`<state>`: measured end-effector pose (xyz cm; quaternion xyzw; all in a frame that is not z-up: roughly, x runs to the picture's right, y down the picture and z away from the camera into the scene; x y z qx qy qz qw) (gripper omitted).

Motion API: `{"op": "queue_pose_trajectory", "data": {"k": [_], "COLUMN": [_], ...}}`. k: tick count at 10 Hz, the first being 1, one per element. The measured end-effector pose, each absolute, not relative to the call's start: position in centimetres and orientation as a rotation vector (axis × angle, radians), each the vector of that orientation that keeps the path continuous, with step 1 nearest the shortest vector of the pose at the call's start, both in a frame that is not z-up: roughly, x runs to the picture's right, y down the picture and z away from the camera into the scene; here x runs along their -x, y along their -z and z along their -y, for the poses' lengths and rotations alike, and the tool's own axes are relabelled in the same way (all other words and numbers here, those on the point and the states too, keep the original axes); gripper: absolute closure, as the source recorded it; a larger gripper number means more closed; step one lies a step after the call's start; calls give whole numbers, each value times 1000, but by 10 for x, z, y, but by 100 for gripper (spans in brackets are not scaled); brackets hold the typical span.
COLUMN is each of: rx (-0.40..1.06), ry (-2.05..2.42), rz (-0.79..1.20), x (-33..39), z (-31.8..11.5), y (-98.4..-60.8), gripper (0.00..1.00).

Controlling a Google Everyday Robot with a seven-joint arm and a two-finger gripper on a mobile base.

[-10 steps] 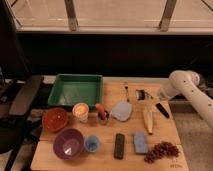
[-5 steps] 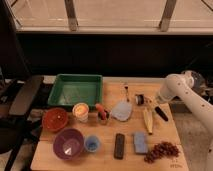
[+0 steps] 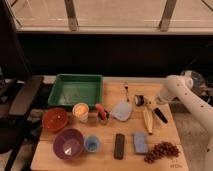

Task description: Place brush in table surface

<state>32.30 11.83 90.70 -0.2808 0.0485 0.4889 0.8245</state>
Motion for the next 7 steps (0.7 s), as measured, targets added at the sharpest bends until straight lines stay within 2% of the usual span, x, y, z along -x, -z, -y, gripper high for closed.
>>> {"op": "queue_pose_trajectory", "data": {"k": [2,7], "rx": [599,606], "ry": [-1038,-1037], "rz": [-98,-95], "x": [-321,-321], "z": [-117,-116], "y": [-907,-905], "gripper": [23,22]}}
